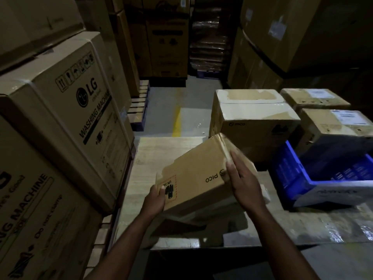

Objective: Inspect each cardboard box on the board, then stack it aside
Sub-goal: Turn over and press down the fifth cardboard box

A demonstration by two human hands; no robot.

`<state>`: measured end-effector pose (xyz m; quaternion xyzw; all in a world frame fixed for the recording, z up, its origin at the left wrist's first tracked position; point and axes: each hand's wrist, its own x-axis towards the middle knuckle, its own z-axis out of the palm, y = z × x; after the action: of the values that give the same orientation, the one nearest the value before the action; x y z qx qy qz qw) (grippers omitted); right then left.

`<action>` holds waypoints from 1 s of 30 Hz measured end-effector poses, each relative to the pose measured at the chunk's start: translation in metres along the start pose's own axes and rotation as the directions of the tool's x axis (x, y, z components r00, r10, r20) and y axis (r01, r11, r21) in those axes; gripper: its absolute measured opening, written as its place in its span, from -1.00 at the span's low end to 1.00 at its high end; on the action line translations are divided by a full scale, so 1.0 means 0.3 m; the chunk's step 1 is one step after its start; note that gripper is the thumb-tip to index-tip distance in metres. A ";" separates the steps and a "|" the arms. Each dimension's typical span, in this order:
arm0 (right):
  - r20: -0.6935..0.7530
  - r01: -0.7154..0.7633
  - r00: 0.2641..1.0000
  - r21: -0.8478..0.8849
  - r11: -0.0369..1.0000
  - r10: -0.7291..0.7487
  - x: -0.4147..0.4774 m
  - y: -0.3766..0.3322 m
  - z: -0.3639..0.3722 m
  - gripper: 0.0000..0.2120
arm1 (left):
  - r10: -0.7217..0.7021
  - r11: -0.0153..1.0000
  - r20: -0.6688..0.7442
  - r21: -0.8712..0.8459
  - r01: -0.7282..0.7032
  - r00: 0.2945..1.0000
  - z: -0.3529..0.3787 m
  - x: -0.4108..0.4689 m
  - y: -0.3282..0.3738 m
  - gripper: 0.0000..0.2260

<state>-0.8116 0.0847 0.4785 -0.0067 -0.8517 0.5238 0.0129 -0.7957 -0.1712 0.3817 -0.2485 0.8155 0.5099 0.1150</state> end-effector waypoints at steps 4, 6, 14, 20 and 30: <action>0.074 -0.064 0.996 0.142 0.988 0.054 -0.032 -0.042 0.011 -0.50 | 0.122 0.992 0.033 -0.046 -0.120 0.992 -0.052 -0.019 0.094 -0.43; 0.187 0.033 0.982 0.022 0.999 -0.036 -0.038 -0.055 0.002 -0.58 | 0.170 0.955 0.131 -0.267 -0.131 0.977 -0.064 -0.070 0.195 -0.21; 0.220 0.175 0.972 -0.443 0.879 -0.082 0.010 0.040 -0.009 -0.38 | 0.405 0.913 0.097 -0.086 -0.398 0.909 -0.036 -0.158 0.383 -0.25; 0.040 -0.387 0.921 -0.008 0.922 0.387 0.015 0.145 0.002 -0.39 | 0.408 0.905 0.029 -0.148 -0.400 0.913 -0.107 -0.158 0.324 -0.39; 0.041 -0.107 0.994 0.054 0.993 0.105 0.009 0.084 0.020 -0.83 | 0.273 0.914 -0.054 -0.297 -0.276 0.961 -0.137 -0.114 0.180 -0.51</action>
<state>-0.8145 0.0907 0.4535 -0.0415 -0.8351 0.5476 -0.0309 -0.7922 -0.1787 0.4572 -0.1492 0.7556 0.6378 -0.0017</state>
